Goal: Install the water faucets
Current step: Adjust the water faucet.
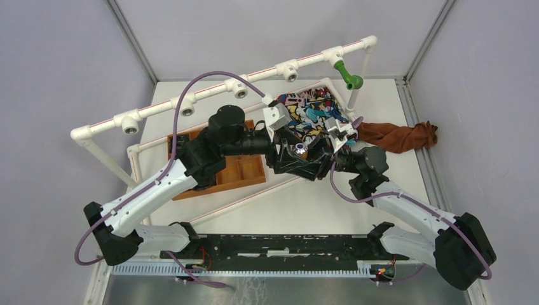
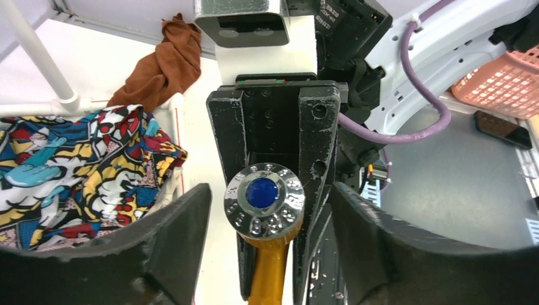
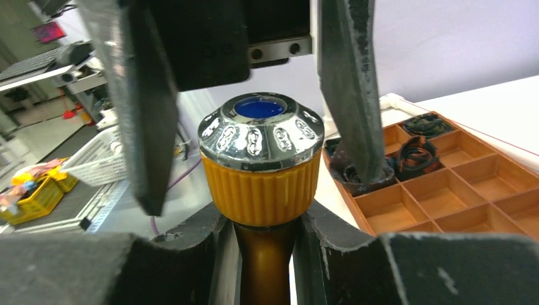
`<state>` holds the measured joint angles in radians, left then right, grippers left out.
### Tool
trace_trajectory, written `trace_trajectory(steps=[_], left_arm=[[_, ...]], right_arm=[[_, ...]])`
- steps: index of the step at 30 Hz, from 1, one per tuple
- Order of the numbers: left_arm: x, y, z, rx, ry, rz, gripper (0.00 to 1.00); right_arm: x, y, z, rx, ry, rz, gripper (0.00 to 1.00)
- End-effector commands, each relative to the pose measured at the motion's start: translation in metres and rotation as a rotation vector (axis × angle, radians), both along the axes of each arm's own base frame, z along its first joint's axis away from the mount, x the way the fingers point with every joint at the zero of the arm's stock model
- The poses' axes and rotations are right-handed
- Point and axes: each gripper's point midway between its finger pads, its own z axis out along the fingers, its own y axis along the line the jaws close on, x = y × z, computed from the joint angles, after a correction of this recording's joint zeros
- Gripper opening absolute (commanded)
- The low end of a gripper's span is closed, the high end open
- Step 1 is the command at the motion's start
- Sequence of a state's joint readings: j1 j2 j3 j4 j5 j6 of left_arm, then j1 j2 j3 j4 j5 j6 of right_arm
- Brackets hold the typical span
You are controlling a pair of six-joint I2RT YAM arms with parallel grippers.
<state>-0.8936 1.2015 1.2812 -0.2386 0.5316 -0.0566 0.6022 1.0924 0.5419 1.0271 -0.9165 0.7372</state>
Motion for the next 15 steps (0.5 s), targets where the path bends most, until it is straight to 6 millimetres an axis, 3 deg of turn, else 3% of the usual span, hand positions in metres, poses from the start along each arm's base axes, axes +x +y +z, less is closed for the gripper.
trace_trajectory(steps=[1,4,11,15], left_arm=[[0.008,0.002,0.036,-0.046,-0.08,0.046,0.85],[0.024,0.013,0.059,-0.054,-0.116,0.165,0.99],[0.063,0.042,0.127,-0.083,-0.209,0.417,1.0],[0.11,0.05,0.149,-0.105,-0.12,0.514,1.0]], right_arm=[[0.025,-0.006,0.011,-0.019,-0.082,-0.193,0.0],[0.061,-0.022,0.014,-0.14,-0.157,-0.441,0.0],[0.115,-0.073,0.05,-0.285,-0.371,-0.869,0.0],[0.135,-0.082,0.071,-0.375,-0.496,-1.024,0.0]])
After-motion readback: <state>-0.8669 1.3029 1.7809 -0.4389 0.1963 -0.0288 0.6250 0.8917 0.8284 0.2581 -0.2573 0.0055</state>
